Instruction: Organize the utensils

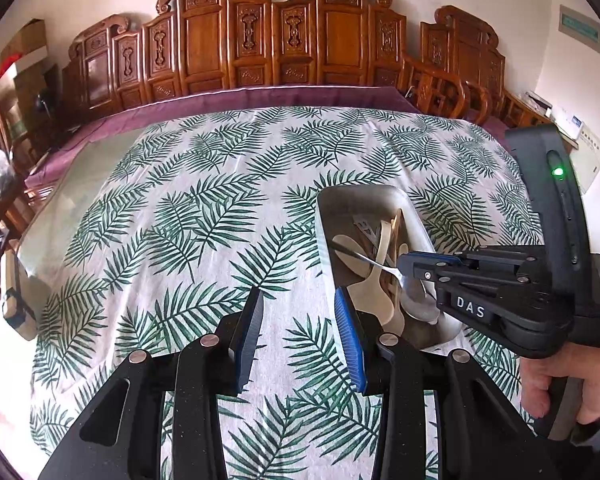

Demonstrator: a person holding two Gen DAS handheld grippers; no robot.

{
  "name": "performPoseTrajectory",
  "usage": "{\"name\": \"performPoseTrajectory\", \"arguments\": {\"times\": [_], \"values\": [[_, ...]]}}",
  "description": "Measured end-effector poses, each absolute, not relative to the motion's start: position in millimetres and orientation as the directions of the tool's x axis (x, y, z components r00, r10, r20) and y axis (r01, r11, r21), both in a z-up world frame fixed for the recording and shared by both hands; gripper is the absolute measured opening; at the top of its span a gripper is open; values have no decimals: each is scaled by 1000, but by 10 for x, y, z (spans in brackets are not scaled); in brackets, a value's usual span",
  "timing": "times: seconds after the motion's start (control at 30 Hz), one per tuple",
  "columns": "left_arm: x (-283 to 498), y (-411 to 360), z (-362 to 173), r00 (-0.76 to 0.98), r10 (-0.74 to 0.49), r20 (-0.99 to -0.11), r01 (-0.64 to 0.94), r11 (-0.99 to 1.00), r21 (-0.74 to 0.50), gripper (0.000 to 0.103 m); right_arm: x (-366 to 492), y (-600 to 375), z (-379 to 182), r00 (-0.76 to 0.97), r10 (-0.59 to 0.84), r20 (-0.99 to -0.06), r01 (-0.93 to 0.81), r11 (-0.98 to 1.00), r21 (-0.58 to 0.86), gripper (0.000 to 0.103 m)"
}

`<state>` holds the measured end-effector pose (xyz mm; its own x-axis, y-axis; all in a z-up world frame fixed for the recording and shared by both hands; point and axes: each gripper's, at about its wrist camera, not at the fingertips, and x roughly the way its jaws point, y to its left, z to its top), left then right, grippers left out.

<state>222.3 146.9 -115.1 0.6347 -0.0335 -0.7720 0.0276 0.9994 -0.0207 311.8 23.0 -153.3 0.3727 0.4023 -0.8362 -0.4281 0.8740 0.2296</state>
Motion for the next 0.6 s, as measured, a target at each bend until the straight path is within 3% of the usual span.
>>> {"name": "performPoseTrajectory", "arguments": {"times": [0.3, 0.4, 0.5, 0.57, 0.6], "values": [[2040, 1341, -1024, 647, -20, -762, 22, 1000, -8, 35, 2933, 66, -1329, 394, 443, -805, -451, 857, 250, 8], [1951, 1277, -946, 660, -20, -751, 23, 1000, -7, 44, 2835, -29, -1241, 418, 440, -795, -457, 858, 235, 8], [1865, 1191, -874, 668, -18, -744, 23, 1000, -3, 47, 2701, -160, -1137, 445, 434, -783, -462, 861, 215, 8], [1801, 1132, -824, 677, -17, -736, 23, 1000, -2, 59, 2596, -262, -1064, 466, 427, -775, -461, 865, 200, 8], [1768, 1107, -797, 685, -17, -728, 22, 1000, -2, 72, 2546, -313, -1027, 476, 427, -769, -461, 866, 195, 8]]}}
